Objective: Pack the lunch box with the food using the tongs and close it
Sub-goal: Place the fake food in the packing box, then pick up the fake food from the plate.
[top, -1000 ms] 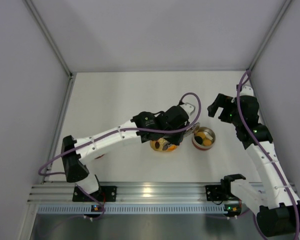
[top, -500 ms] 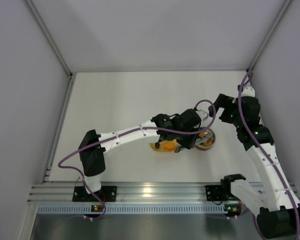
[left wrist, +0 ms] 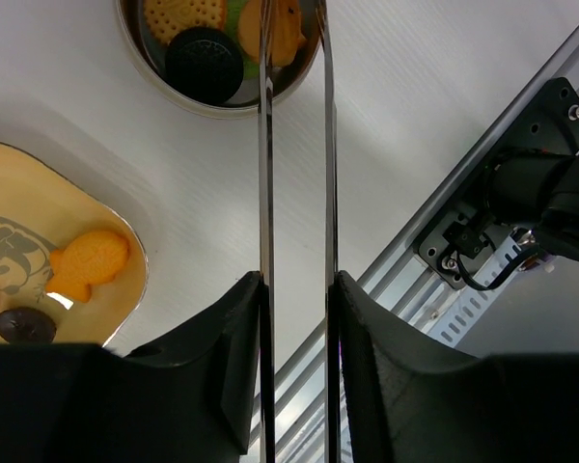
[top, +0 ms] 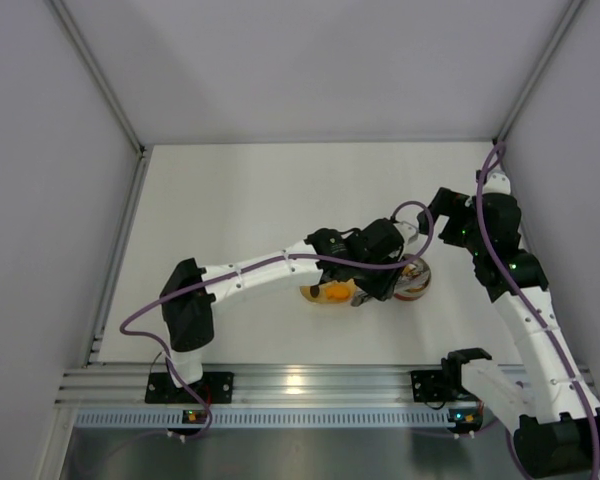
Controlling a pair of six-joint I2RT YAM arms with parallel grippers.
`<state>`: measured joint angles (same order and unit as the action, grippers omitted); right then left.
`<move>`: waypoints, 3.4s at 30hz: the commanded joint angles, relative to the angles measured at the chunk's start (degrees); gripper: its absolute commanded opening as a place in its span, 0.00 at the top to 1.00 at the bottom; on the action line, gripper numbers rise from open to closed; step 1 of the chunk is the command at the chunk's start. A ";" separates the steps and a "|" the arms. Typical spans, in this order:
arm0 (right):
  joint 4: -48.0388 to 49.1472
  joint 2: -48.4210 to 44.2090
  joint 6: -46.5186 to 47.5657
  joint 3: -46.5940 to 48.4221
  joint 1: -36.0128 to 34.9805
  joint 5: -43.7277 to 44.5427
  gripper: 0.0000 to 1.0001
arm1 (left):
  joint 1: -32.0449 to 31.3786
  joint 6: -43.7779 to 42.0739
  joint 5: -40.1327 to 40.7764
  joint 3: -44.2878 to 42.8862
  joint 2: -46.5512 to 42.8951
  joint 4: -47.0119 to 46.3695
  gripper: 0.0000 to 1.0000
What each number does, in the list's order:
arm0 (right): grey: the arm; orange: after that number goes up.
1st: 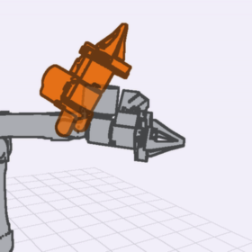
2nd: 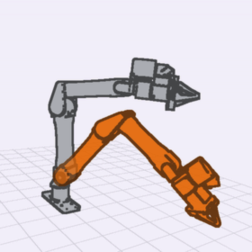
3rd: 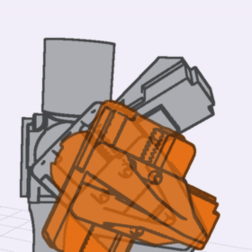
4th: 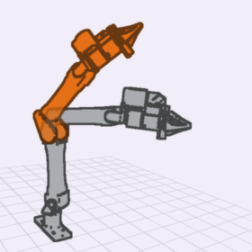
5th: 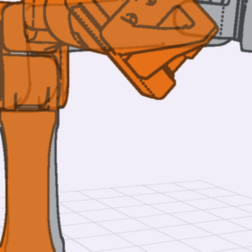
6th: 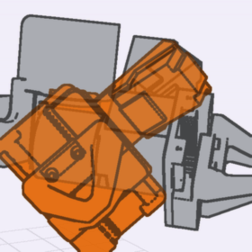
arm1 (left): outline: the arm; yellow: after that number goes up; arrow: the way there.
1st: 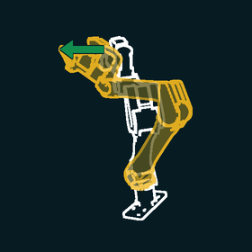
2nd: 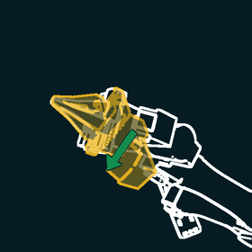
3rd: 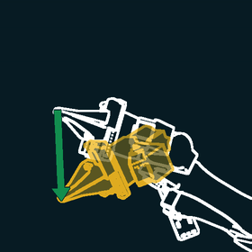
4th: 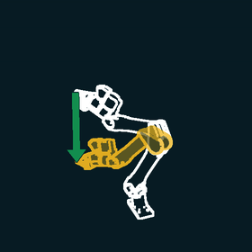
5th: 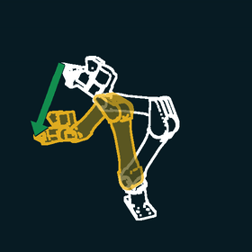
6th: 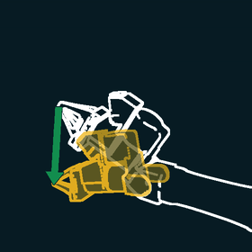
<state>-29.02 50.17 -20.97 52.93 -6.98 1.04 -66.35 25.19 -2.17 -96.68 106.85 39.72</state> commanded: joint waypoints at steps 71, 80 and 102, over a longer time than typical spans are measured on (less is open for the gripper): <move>2.21 0.45 -0.47 -0.37 0.04 -2.18 0.01 | 0.78 9.71 17.38 24.97 -26.25 19.60 0.51; 2.30 0.45 -0.39 -0.54 0.04 -1.92 0.01 | 0.78 9.00 17.03 24.61 -24.58 18.46 0.51; 2.12 0.19 -0.04 -0.54 0.04 -1.65 0.01 | 0.78 7.95 18.69 21.45 -23.26 18.81 0.63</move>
<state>-28.77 50.43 -21.17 52.01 -6.98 -0.67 -65.67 34.09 14.92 -72.05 83.99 59.16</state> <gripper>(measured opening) 0.993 0.391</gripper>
